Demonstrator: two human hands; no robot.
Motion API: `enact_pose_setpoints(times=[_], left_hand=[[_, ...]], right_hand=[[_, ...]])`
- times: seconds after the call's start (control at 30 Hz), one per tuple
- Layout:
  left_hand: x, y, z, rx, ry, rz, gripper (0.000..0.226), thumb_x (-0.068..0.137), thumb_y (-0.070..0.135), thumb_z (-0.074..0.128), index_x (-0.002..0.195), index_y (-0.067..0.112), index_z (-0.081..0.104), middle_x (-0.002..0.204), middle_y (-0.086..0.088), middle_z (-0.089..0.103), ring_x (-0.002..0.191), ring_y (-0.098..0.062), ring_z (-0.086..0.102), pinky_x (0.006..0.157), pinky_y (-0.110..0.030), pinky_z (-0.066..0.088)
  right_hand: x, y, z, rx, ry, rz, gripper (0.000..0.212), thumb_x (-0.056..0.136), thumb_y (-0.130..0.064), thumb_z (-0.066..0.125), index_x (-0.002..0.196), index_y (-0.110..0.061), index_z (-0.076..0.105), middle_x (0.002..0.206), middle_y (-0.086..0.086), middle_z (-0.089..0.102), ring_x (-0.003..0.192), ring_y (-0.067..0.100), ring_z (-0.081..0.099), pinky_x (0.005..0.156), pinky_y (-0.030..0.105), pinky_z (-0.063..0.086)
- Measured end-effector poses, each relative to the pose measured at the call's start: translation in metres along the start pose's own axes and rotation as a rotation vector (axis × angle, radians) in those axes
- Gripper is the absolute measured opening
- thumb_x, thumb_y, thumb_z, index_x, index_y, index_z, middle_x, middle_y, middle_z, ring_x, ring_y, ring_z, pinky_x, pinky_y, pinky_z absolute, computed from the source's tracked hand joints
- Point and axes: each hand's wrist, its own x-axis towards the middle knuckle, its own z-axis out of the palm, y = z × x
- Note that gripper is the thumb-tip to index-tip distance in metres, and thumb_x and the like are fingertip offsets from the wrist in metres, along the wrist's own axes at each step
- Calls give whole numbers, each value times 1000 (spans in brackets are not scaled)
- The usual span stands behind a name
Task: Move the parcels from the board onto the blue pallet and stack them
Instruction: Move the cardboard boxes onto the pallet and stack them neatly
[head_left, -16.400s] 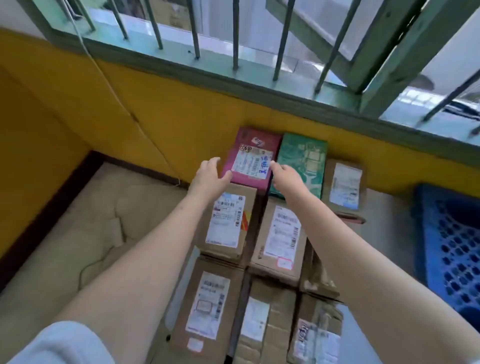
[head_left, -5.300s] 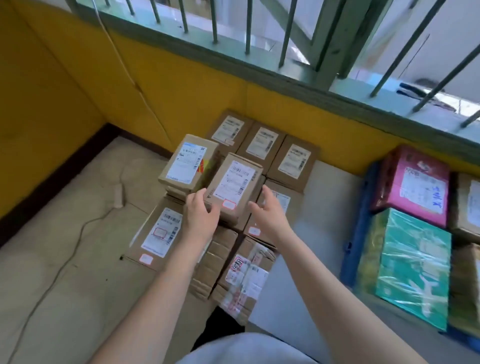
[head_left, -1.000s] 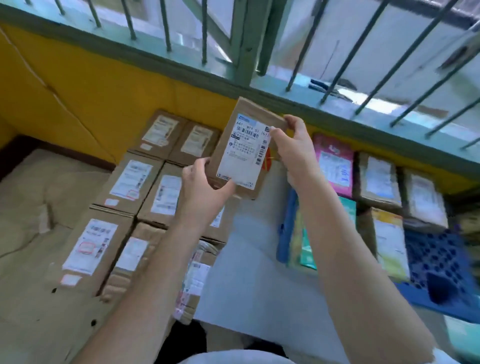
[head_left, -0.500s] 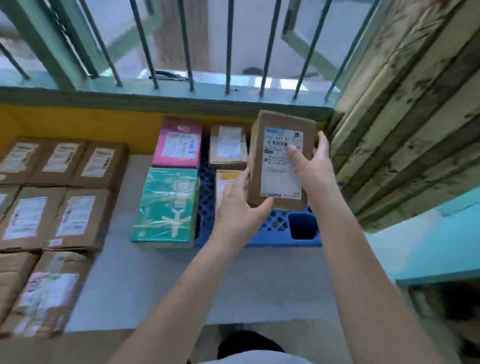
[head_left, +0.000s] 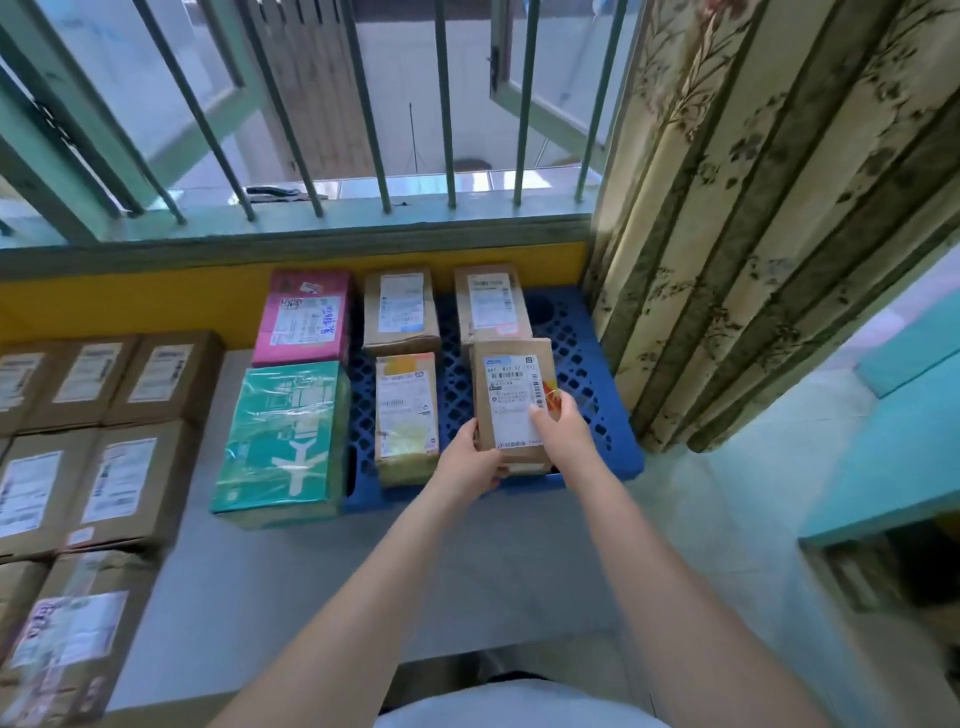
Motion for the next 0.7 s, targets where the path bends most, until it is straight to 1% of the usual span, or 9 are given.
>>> enact_pose_setpoints(times=[0.07, 0.17, 0.27, 0.37, 0.47, 0.53, 0.6, 0.63, 0.7], left_hand=[[5, -3, 2, -24, -14, -33, 44, 84, 5, 57, 120, 30, 52, 98, 0, 70, 77, -22, 67, 73, -36, 57], [10, -5, 4, -70, 11, -51, 46, 81, 3, 57, 122, 25, 54, 99, 1, 69, 76, -19, 65, 73, -34, 58], [14, -6, 4, -50, 19, -69, 45, 80, 9, 60, 120, 28, 52, 100, 3, 68, 77, -18, 67, 77, -42, 60], [13, -6, 2, 29, 46, -43, 46, 75, 22, 63, 116, 34, 46, 101, 5, 67, 80, -18, 69, 74, -40, 62], [11, -7, 3, 69, 55, 2, 59, 66, 33, 60, 123, 32, 47, 106, 7, 67, 90, -16, 68, 81, -41, 60], [10, -7, 4, 91, 54, 26, 60, 69, 29, 59, 128, 31, 46, 107, 7, 67, 90, -15, 67, 82, -39, 59], [7, -6, 4, 121, 41, 37, 59, 76, 23, 57, 134, 29, 44, 111, 6, 66, 89, -14, 67, 78, -34, 59], [4, -5, 3, 144, 36, 35, 60, 78, 22, 56, 136, 28, 43, 112, 5, 65, 88, -13, 66, 74, -31, 59], [-2, -3, 0, 215, 43, 20, 60, 80, 24, 54, 138, 25, 40, 113, 4, 63, 82, -13, 64, 60, -25, 53]], right_hand=[[4, 4, 2, -30, -23, 7, 34, 97, -25, 48, 131, -26, 47, 116, -4, 63, 92, 4, 60, 66, 22, 48], [9, 4, 3, -54, -40, 10, 31, 97, -23, 47, 127, -31, 50, 113, -8, 65, 92, 2, 60, 64, 21, 47], [15, 2, 4, -68, -32, 19, 32, 95, -20, 48, 126, -28, 52, 111, -8, 66, 91, 5, 63, 66, 24, 50], [17, 3, 5, -86, -31, 44, 27, 94, -22, 48, 120, -29, 51, 106, -8, 65, 91, 8, 63, 69, 27, 53], [20, 5, 8, -108, -15, 42, 22, 96, -23, 46, 116, -30, 48, 101, -10, 63, 88, 6, 61, 65, 25, 48], [22, 3, 8, -129, -8, 33, 21, 95, -23, 46, 114, -30, 48, 97, -12, 62, 85, 5, 60, 61, 23, 46], [23, 1, 7, -142, -13, 36, 21, 94, -22, 46, 114, -28, 50, 96, -11, 62, 85, 7, 60, 61, 24, 46], [23, -1, 7, -147, -15, 45, 22, 93, -22, 46, 114, -27, 51, 97, -10, 62, 85, 9, 61, 64, 27, 49], [20, -4, 7, -176, 2, 77, 21, 92, -22, 46, 112, -24, 52, 104, -3, 64, 89, 15, 62, 76, 36, 54]])
